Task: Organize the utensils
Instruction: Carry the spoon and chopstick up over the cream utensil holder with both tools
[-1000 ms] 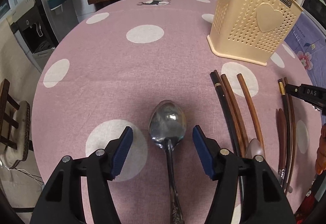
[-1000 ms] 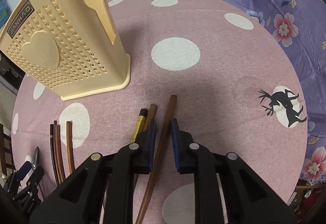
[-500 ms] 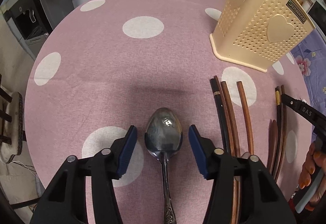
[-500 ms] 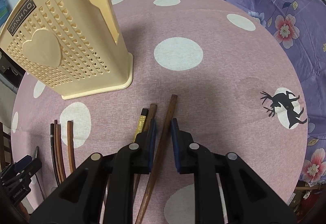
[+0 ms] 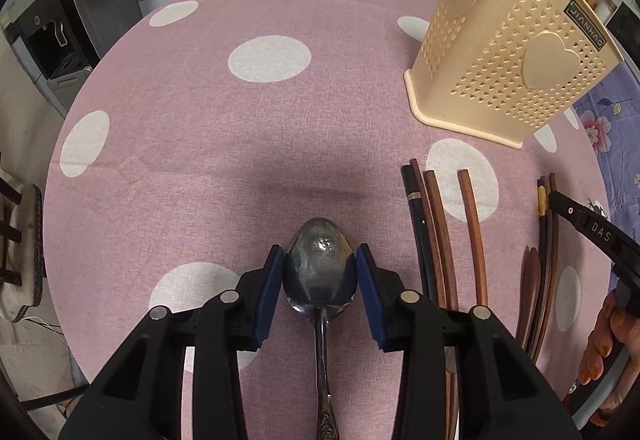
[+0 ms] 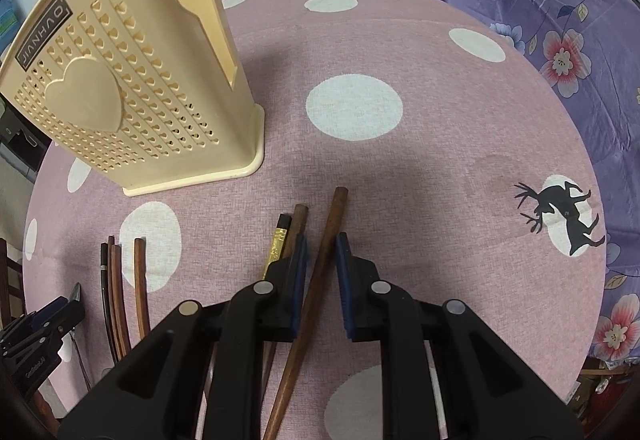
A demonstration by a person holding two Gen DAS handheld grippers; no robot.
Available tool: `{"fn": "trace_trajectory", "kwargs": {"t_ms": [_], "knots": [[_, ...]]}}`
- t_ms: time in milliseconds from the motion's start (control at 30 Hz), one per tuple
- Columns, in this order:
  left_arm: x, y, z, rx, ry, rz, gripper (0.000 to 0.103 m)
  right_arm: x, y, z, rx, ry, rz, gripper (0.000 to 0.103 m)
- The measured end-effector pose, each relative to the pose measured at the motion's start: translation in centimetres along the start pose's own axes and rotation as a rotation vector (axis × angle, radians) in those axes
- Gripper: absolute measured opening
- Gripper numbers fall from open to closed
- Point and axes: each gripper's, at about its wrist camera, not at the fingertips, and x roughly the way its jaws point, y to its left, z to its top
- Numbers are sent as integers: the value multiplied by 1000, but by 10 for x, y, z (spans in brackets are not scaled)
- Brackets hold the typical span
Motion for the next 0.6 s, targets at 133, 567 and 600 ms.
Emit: {"fn": "trace_trajectory", "kwargs": {"t_ms": [133,567,600], "knots": [[-5,-1,-5,1,-35,-15,37,1,-4,2,9,-7,29,11],[-66,-15,0,29,-340,-41,37,-52,-9,10,-14,-176,129,8],[-72,-15,1,24,-368,-51,37,-59,-9,11,-16,-194,136,8]]}}
